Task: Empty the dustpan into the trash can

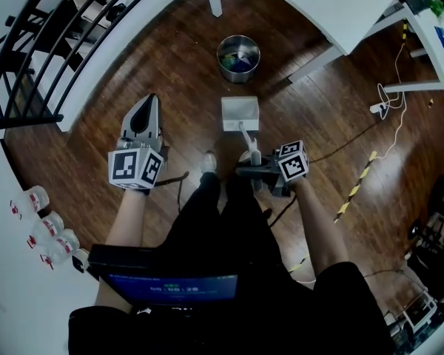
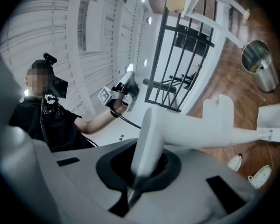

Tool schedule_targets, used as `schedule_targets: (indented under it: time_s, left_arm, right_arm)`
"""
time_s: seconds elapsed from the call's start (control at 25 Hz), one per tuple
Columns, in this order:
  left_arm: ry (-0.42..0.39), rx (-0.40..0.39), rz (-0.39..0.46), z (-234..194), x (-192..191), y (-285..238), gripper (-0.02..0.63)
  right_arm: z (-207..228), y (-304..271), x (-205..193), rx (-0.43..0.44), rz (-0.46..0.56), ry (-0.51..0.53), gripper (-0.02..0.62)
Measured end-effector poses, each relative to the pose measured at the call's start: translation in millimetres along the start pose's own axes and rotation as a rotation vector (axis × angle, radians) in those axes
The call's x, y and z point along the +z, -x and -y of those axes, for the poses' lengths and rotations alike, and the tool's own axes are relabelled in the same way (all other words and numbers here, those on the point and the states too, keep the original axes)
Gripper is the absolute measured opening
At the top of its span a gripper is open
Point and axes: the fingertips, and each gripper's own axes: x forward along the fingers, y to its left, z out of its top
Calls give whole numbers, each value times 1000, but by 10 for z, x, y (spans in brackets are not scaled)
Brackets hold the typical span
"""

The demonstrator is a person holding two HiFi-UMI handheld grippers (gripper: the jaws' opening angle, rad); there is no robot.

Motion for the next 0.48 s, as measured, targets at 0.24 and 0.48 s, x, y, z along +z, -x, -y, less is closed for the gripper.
schedule_targets:
  time_s: [0.24, 0.48]
  left_arm:
    - [15, 6, 4, -39, 12, 24, 0]
    - [18, 12, 3, -72, 0, 80, 0]
  right_arm:
    - [4, -28, -54, 9, -5, -29, 0]
    - [2, -32, -80, 11, -13, -44, 0]
